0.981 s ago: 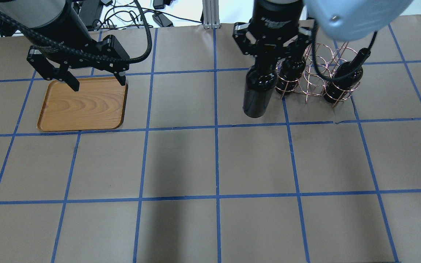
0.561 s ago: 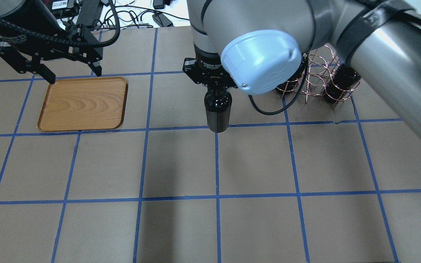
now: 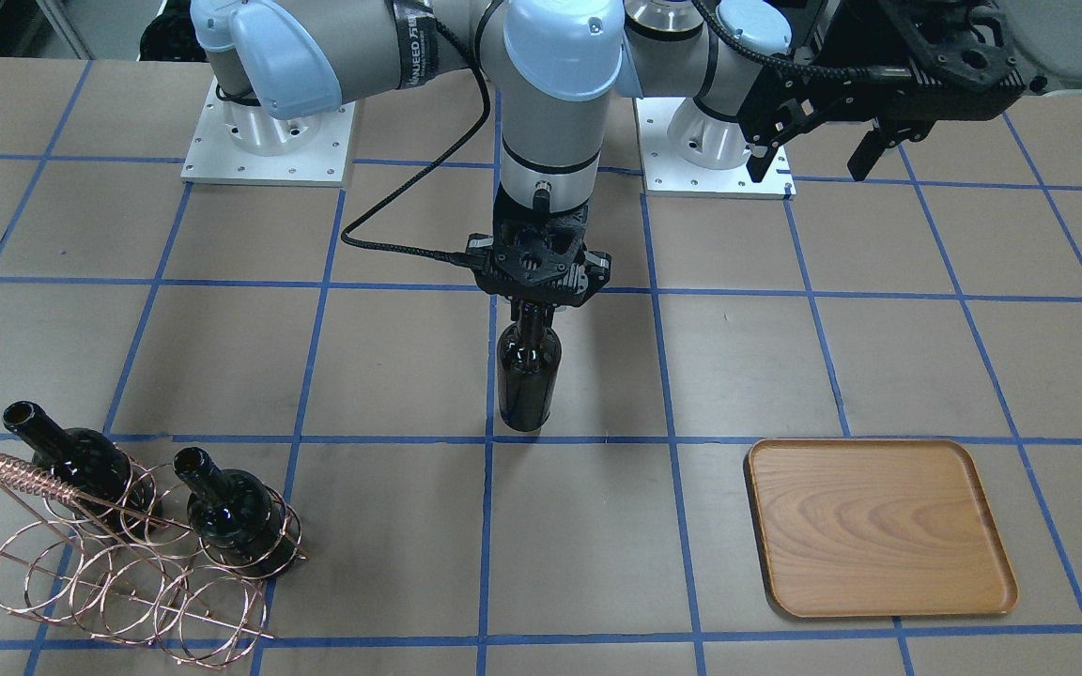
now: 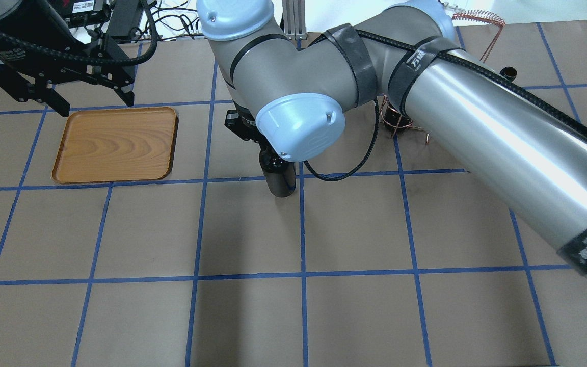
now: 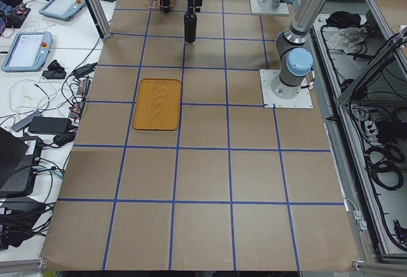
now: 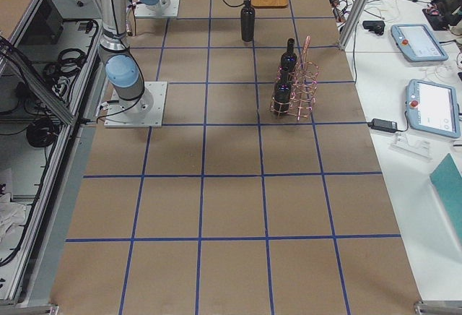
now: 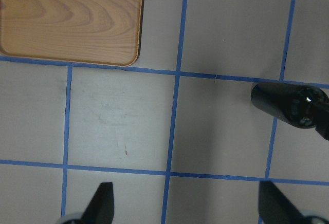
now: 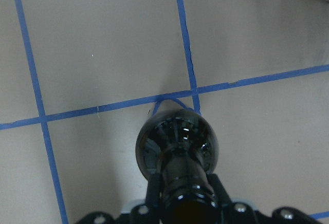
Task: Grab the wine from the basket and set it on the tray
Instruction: 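Carry the bottle toward the table center and set it upright with the right gripper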
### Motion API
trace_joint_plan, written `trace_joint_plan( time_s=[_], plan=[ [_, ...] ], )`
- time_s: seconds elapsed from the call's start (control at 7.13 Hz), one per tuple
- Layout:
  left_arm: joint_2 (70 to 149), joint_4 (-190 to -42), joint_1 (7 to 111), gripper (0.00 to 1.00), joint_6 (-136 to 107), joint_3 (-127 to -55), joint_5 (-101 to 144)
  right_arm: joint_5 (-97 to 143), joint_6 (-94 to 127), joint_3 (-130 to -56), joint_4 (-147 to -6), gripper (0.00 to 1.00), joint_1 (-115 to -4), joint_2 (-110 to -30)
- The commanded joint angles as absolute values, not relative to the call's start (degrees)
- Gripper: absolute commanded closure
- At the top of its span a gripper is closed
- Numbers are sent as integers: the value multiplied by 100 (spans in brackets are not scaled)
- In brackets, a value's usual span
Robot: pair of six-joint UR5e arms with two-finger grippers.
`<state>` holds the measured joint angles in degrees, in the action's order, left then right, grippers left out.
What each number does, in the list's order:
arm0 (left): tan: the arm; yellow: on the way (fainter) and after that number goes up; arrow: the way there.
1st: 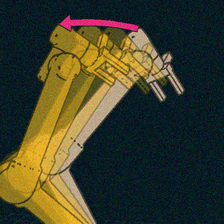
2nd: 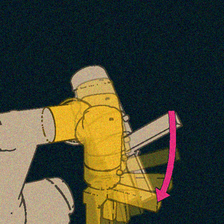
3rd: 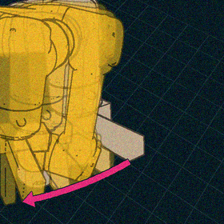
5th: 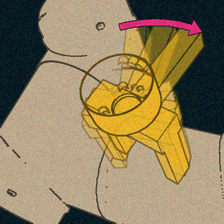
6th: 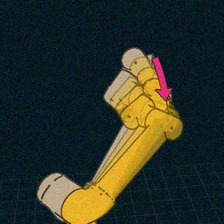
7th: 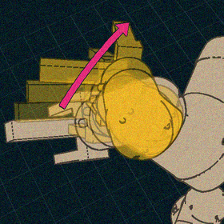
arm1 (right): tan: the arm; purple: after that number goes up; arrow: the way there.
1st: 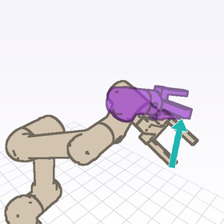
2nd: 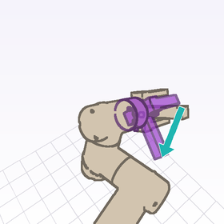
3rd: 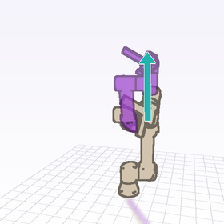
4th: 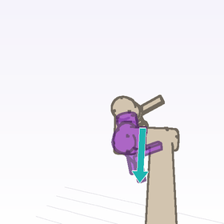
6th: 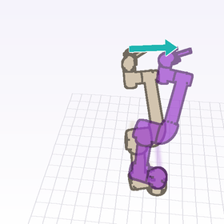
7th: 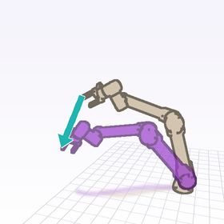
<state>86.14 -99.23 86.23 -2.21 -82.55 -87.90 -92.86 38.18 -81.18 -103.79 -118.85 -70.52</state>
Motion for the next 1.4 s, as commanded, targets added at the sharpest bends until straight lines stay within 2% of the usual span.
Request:
trace_joint_plan(
  time_s=[0.0,0.14,0.42,0.84,0.98,1.26],
  plan=[
    [8613,-9923,8622,0,-220,-8270,-8789,-9220,3736,-8156,-10363,22,-11892,-7014],
    [8587,-9923,8622,0,-220,-8297,-8789,-9307,3561,-8156,-10362,0,-11883,-7022],
    [8552,-9940,8631,0,-220,-8314,-8806,-9220,3385,-7999,-10336,0,-11656,-7110],
    [8648,-9749,8692,0,-700,-8472,-8754,-9211,1875,-7884,-9610,0,-10096,-7784],
    [8744,-9625,8901,0,-912,-8499,-8789,-9211,1315,-7901,-9232,0,-9620,-8057],
    [9077,-9109,9612,0,-1637,-8612,-8798,-9325,777,-8094,-8757,0,-9396,-8741]
  ],
)
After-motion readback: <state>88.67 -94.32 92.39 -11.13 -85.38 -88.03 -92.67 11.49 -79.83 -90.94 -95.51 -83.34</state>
